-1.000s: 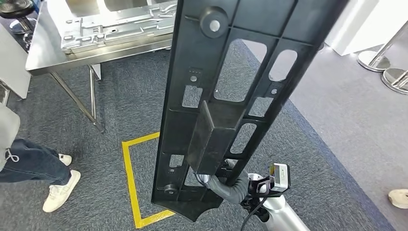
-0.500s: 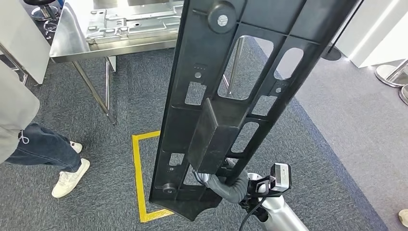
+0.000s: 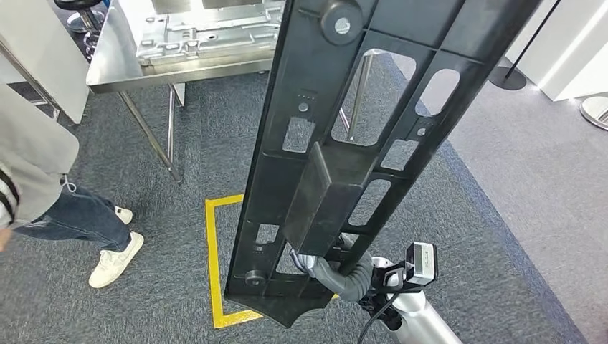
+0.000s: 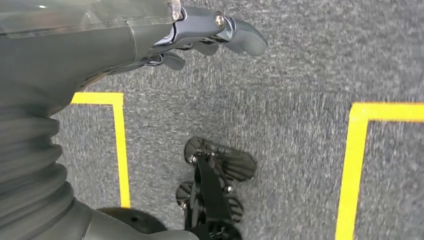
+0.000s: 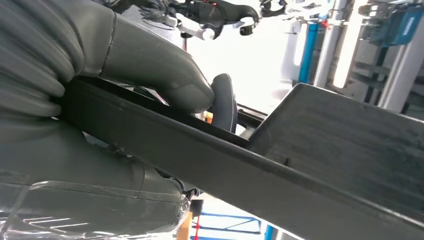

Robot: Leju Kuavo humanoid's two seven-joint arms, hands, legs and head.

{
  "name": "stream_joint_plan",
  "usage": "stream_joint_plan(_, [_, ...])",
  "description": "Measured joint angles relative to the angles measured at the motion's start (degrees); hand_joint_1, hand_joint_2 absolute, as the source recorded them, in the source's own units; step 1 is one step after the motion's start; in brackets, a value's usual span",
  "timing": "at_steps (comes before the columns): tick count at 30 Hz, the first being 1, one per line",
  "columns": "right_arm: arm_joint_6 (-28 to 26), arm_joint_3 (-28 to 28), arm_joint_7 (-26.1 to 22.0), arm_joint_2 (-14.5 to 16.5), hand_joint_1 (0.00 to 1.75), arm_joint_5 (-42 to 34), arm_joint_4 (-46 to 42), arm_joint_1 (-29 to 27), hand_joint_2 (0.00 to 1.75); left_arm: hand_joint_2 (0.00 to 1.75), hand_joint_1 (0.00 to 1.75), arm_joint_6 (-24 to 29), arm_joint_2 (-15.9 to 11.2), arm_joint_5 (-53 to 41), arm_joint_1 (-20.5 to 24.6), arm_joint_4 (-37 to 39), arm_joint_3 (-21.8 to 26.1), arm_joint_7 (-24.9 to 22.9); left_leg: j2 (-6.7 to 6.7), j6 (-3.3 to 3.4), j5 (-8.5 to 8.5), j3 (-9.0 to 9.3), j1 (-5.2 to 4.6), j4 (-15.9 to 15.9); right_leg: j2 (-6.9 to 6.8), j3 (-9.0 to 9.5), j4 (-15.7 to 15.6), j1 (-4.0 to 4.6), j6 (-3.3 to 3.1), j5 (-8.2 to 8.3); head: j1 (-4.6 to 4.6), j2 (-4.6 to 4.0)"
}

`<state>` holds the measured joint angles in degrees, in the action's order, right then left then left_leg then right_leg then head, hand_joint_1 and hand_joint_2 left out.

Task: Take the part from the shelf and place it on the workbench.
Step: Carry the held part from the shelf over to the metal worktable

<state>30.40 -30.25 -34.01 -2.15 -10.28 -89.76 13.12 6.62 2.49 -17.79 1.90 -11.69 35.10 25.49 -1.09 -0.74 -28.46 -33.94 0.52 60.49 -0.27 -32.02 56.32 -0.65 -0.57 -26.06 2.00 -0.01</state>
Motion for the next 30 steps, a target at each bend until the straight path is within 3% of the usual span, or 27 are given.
stream_joint_plan(3, [0.0,0.0,0.0,0.0,1.75,-0.1,0.0,0.0,1.75,1.75,0.0,0.0,0.0,-0.1,0.0,0.0,0.0,0.0,0.41,-0.51,-5.16,-5.31,0.18,11.2,-0.28,0.09,-0.1,0.1,-0.39,-0.07,0.08,0.01])
stream_joint_plan(4, [0.0,0.0,0.0,0.0,1.75,-0.1,0.0,0.0,1.75,1.75,0.0,0.1,0.0,-0.1,-0.1,0.0,0.0,0.0,0.49,-0.62,-5.59,-6.46,0.19,13.4,-0.33,0.12,0.0,0.13,-0.41,-0.13,0.07,0.01])
stream_joint_plan(5, [0.0,0.0,0.0,0.0,1.75,-0.1,0.0,0.0,1.75,1.75,0.0,0.1,0.0,-0.1,-0.1,0.0,0.0,0.1,0.57,-0.66,-4.81,-6.51,0.2,13.4,-0.35,0.19,0.0,0.15,-0.38,-0.22,0.07,0.01])
stream_joint_plan(7, [0.1,0.0,0.1,0.0,1.75,-0.1,0.0,0.0,1.75,1.75,0.0,0.1,0.0,-0.1,-0.1,0.0,0.1,0.1,0.82,-0.52,-0.72,-3.4,0.21,6.7,-0.36,0.47,0.3,0.14,-0.16,-0.57,0.08,-0.01])
stream_joint_plan(9, [0.1,0.0,0.1,0.0,1.75,-0.3,0.0,0.0,1.75,1.75,0.0,0.1,-0.1,-0.1,0.0,0.0,0.1,0.2,1.18,-0.08,1.83,0.12,0.06,-0.6,-0.37,0.58,0.6,0.36,0.28,-0.99,0.06,0.0])
stream_joint_plan(10, [0.1,0.0,0.1,0.0,1.75,-0.3,0.0,0.0,1.75,1.75,0.0,0.1,-0.1,-0.1,0.1,0.0,0.2,0.3,1.27,0.21,2.05,0.89,-0.04,-2.2,-0.39,0.52,0.7,0.47,0.53,-1.13,0.0,0.0])
stream_joint_plan(14, [0.1,0.0,0.2,0.1,1.75,-0.5,0.0,0.1,1.75,1.75,0.0,0.1,-0.1,-0.2,-0.1,0.0,0.3,0.4,0.98,1.46,1.82,1.23,-0.13,-3.0,-0.43,0.21,1.5,0.36,1.73,-1.75,-0.15,0.01])
stream_joint_plan(16, [0.1,0.0,0.2,0.1,1.75,-0.7,-0.1,0.3,1.75,1.75,0.0,0.1,-0.1,-0.2,0.0,0.0,0.4,0.4,0.89,2.03,1.81,1.62,0.07,-3.3,-0.33,-1.95,5.9,0.19,2.33,-3.91,-0.27,0.01])
stream_joint_plan(18, [0.1,0.0,0.2,0.1,1.75,-0.7,0.0,0.4,1.75,1.75,0.0,0.1,-0.1,-0.3,0.1,0.0,0.5,0.4,0.8,2.33,1.54,1.83,0.02,-3.3,-0.28,-6.52,13.9,0.07,2.66,-6.8,-0.37,0.0])
stream_joint_plan(19, [0.1,0.0,0.2,0.0,1.75,-0.8,0.0,0.4,1.75,1.75,0.0,0.1,-0.1,-0.3,0.1,0.0,0.5,0.4,0.72,2.36,1.36,1.98,-0.02,-3.3,-0.28,-8.54,16.9,0.01,2.72,-7.35,-0.38,0.0])
stream_joint_plan(20, [0.1,0.0,0.3,0.0,1.75,-0.8,0.1,0.3,1.75,1.75,0.0,0.1,-0.1,-0.3,0.1,0.0,0.6,0.4,0.61,2.33,1.12,2.22,-0.04,-3.3,-0.28,-9.52,17.8,-0.02,2.7,-6.7,-0.38,0.0])
stream_joint_plan(21, [0.1,0.0,0.3,0.0,1.75,-0.8,0.1,0.3,1.75,1.75,0.0,0.1,-0.1,-0.3,0.0,0.0,0.6,0.4,0.48,2.25,0.86,2.56,-0.05,-3.3,-0.28,-9.31,16.4,-0.04,2.59,-5.02,-0.39,0.01])
stream_joint_plan(23, [0.1,0.0,0.3,0.0,1.75,-0.9,0.2,0.4,1.75,1.75,0.0,0.1,-0.1,-0.5,-0.1,0.0,0.6,0.4,0.24,1.95,0.25,3.42,-0.04,-3.3,-0.17,-6.11,8.6,0.03,2.01,-0.4,-0.4,0.01])
stream_joint_plan(24, [0.1,0.0,0.3,0.1,1.75,-0.9,0.2,0.4,1.75,1.75,0.0,0.1,0.0,-0.6,0.0,0.0,0.6,0.4,0.13,1.7,-0.06,3.7,-0.1,-3.3,-0.08,-4.53,5.0,0.17,1.7,0.97,-0.39,0.01])
stream_joint_plan(26, [0.3,0.0,0.3,0.1,1.75,-1.1,0.2,0.4,1.75,1.75,0.0,0.1,0.1,-0.7,0.0,0.0,0.7,0.5,0.03,1.12,-0.54,3.9,-0.12,-3.3,0.09,-3.09,1.8,0.51,1.16,1.42,-0.37,0.0])
stream_joint_plan(30, [0.5,0.0,0.2,0.2,1.75,-1.2,0.3,0.5,1.75,1.75,0.0,0.4,0.1,-0.7,0.0,0.0,0.8,0.6,0.27,-0.07,-1.94,3.7,-0.02,-1.9,0.09,-2.13,0.9,0.29,0.08,0.89,-0.3,0.01])
